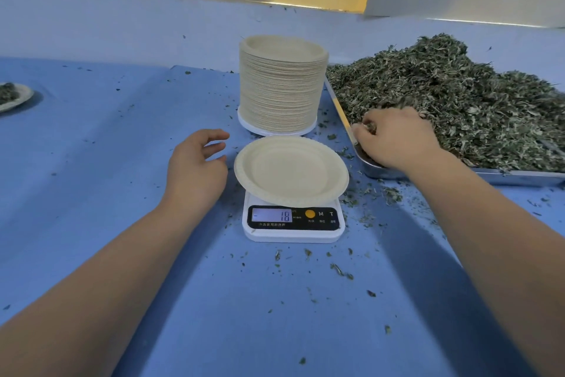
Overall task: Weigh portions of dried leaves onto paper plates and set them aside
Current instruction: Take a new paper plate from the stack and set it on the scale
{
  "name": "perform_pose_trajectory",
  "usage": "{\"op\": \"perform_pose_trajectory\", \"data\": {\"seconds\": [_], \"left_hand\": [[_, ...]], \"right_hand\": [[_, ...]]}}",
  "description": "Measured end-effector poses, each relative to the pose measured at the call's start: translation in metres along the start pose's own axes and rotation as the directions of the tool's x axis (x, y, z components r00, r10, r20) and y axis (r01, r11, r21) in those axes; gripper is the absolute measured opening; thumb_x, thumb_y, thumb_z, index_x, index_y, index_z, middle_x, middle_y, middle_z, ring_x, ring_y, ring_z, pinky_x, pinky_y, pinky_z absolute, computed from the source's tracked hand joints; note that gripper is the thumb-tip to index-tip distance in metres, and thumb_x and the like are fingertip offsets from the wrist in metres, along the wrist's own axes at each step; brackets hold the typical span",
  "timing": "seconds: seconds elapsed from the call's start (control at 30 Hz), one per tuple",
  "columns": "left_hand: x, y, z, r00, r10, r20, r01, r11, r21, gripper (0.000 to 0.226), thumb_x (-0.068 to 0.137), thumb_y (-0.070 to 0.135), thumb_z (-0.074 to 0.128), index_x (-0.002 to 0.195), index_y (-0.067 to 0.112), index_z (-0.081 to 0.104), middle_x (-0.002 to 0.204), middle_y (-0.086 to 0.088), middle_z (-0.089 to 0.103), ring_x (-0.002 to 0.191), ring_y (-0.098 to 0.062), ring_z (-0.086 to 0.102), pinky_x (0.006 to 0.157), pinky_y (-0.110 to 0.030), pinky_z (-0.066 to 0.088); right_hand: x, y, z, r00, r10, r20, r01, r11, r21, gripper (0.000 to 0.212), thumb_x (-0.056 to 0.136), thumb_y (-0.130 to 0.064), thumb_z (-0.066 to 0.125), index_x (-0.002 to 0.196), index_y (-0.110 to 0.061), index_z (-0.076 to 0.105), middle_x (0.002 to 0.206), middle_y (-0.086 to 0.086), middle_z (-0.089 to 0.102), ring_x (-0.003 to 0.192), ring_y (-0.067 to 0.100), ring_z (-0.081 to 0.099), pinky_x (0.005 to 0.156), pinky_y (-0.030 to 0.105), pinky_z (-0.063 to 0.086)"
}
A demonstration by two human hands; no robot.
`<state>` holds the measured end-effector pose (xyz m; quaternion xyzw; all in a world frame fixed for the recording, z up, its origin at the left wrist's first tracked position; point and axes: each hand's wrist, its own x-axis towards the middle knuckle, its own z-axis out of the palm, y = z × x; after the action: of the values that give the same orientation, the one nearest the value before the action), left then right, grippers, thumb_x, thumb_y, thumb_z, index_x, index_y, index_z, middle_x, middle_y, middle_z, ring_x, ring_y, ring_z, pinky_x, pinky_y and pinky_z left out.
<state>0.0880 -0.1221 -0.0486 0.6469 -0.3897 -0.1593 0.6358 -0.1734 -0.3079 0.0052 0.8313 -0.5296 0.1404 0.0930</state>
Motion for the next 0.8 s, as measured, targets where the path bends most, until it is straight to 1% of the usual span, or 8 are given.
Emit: {"op": "perform_pose_trajectory", "data": {"seconds": [0.07,0.13,0.23,0.37,0.43,0.53,0.63,0.8], "left_hand": [[-0.001,0.002,0.001,1.000,-0.003,-0.005,0.003,1.000,-0.026,0.052,0.083,-0.005,0.042,0.095,0.040,0.065,0.112,0.019,0.065,0.106,0.004,0.064,0.094,-0.031,0.053],[-0.001,0.004,0.004,0.999,-0.039,-0.020,0.036,0.991,-0.128,0.043,0.087,0.003,0.041,0.095,0.034,0.069,0.113,0.013,0.067,0.101,0.001,0.066,0.092,-0.029,0.054],[-0.002,0.010,0.009,0.992,-0.121,-0.029,0.108,0.956,-0.272,0.036,0.093,0.011,0.037,0.096,0.024,0.071,0.116,0.004,0.067,0.104,-0.004,0.067,0.087,-0.024,0.055],[-0.004,0.011,0.011,0.995,-0.096,-0.032,0.086,0.968,-0.238,0.034,0.098,0.018,0.036,0.098,0.022,0.070,0.114,0.005,0.067,0.106,-0.004,0.065,0.084,-0.022,0.053],[-0.004,0.011,0.011,0.995,-0.096,-0.036,0.086,0.972,-0.220,0.034,0.098,0.019,0.037,0.097,0.023,0.070,0.115,0.004,0.067,0.106,-0.005,0.065,0.084,-0.023,0.053],[-0.005,0.011,0.010,0.993,-0.113,-0.035,0.104,0.974,-0.202,0.034,0.097,0.019,0.037,0.097,0.023,0.070,0.115,0.004,0.067,0.106,-0.005,0.065,0.084,-0.024,0.054],[-0.006,0.013,0.010,0.992,-0.125,-0.015,0.120,0.975,-0.186,0.033,0.097,0.019,0.037,0.099,0.024,0.070,0.115,0.004,0.067,0.107,-0.005,0.064,0.087,-0.025,0.053],[-0.012,0.016,0.014,0.985,-0.163,0.055,0.171,0.961,-0.218,0.029,0.095,0.024,0.040,0.101,0.028,0.069,0.117,0.009,0.066,0.110,-0.006,0.063,0.094,-0.029,0.051]], "right_hand": [[-0.002,-0.007,0.000,0.957,0.046,0.287,-0.063,0.997,0.051,0.082,0.091,-0.080,0.017,0.136,-0.020,0.051,0.111,0.012,0.058,0.111,0.034,0.051,0.091,0.048,0.045],[-0.005,-0.010,0.004,0.913,0.019,0.407,-0.072,0.991,0.115,0.089,0.088,-0.083,0.013,0.127,-0.014,0.053,0.089,0.002,0.056,0.090,0.027,0.055,0.078,0.039,0.046],[-0.012,-0.010,0.012,0.960,-0.032,0.278,0.000,0.993,0.115,0.065,0.095,-0.074,0.026,0.092,-0.014,0.051,0.078,0.002,0.055,0.070,0.020,0.054,0.057,0.034,0.039],[-0.014,-0.007,0.008,0.983,-0.003,0.184,-0.044,0.968,0.249,0.053,0.101,-0.059,0.038,0.069,-0.018,0.045,0.065,0.008,0.056,0.059,0.025,0.051,0.053,0.031,0.036],[-0.009,-0.003,0.002,0.993,0.030,0.113,-0.061,0.959,0.277,0.048,0.103,-0.045,0.043,0.076,-0.009,0.057,0.068,0.014,0.062,0.059,0.026,0.053,0.053,0.030,0.039],[-0.004,0.005,-0.004,0.995,0.086,-0.044,-0.068,0.947,0.315,0.035,0.103,-0.041,0.044,0.088,-0.015,0.063,0.067,0.007,0.064,0.058,0.024,0.058,0.050,0.028,0.042],[-0.002,0.008,0.001,0.998,0.059,0.023,-0.063,0.959,0.277,0.035,0.104,-0.038,0.045,0.098,-0.011,0.066,0.072,0.010,0.065,0.060,0.028,0.059,0.052,0.031,0.045],[-0.004,0.011,0.007,0.992,0.109,-0.068,-0.081,0.943,0.324,0.032,0.105,-0.038,0.044,0.091,-0.015,0.063,0.061,0.004,0.057,0.052,0.023,0.050,0.047,0.026,0.033]]}}
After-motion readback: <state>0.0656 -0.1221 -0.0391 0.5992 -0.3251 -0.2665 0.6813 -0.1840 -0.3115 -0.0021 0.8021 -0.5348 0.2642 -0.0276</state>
